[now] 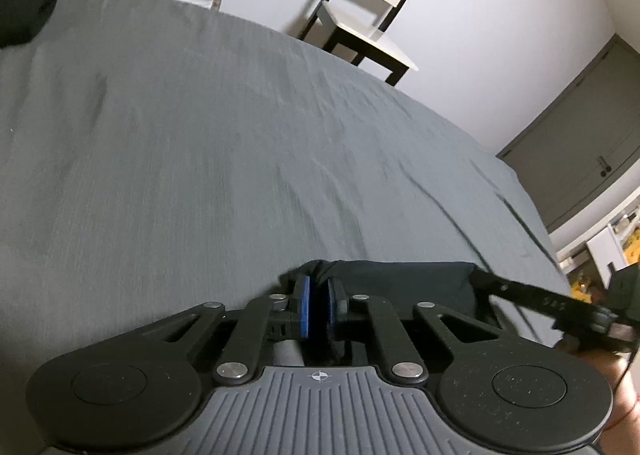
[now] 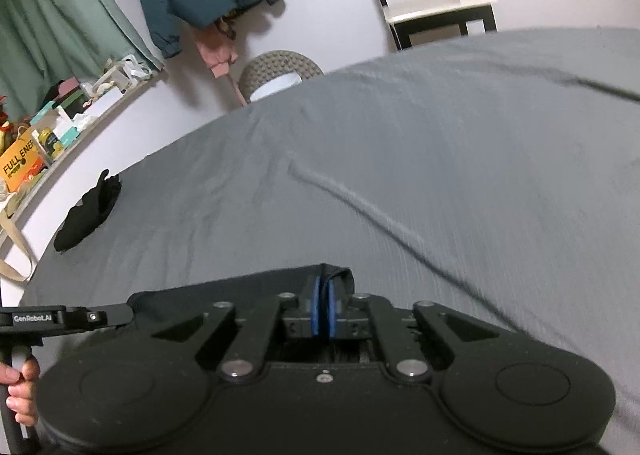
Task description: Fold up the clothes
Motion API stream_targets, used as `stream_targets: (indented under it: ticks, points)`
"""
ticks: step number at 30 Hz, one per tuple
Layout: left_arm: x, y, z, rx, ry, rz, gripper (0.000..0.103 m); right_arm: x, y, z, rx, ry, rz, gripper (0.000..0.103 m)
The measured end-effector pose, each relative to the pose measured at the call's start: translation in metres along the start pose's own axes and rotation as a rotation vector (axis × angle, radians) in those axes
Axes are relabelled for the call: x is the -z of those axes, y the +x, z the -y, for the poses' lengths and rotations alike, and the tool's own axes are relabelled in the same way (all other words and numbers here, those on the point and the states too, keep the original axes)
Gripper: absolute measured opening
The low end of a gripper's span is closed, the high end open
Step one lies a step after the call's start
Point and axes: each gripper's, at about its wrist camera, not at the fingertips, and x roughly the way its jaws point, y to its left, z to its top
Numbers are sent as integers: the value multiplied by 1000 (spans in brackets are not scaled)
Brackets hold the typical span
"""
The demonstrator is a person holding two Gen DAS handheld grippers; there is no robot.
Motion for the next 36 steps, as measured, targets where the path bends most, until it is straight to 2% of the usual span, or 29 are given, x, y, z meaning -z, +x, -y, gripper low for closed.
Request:
stream_targets:
  ticks: [1,3,7,9,11,12,13,17,19,22,24,26,27,30,32,34,36]
  points:
    - [-1,-1,-1,2,-2,-2,7,0,-1,1,-3,11,6,18]
    - [-3,-5,-2,6,-12,-6,10,-2,-7,6,-8,32,24,32]
    - [1,-23,-5,53,-46,-1,12,-4,-23,13,-48,63,20,43]
    - [5,-34,-6,86,-67,5,27,0,-32,15,-74,91,-9,45]
    - [10,-43,-4,106,-68,8,74,5,-38,6,-65,86,-60,46]
    - [15,-48,1,105,-34,12,79,10,-42,0,-46,71,-65,47]
    - [20,-52,6,103,6,17,80,15,-46,-6,-27,57,-70,47]
    - [45,-59,35,71,251,-21,80,33,-51,-11,26,58,-109,47]
    - [57,-57,52,34,375,-46,80,38,-53,-15,50,-10,-122,46]
    - [64,-56,68,28,461,-59,79,40,-59,-21,94,-98,-126,44]
    - [66,-47,72,-33,491,-92,77,46,-64,-20,108,-146,-136,43]
    - [72,-38,76,-125,530,-135,61,50,-65,-24,136,-203,-146,40]
    - [75,-38,76,-151,545,-147,59,52,-64,-25,147,-223,-156,39]
    - [79,-30,81,-183,587,-172,47,56,-63,-26,139,-255,-158,35]
    - [82,-20,85,-209,622,-203,34,56,-62,-28,135,-275,-157,33]
    - [87,-16,87,-233,657,-222,32,58,-59,-30,160,-302,-164,33]
    - [90,-16,92,-245,678,-226,29,60,-58,-32,155,-313,-168,26]
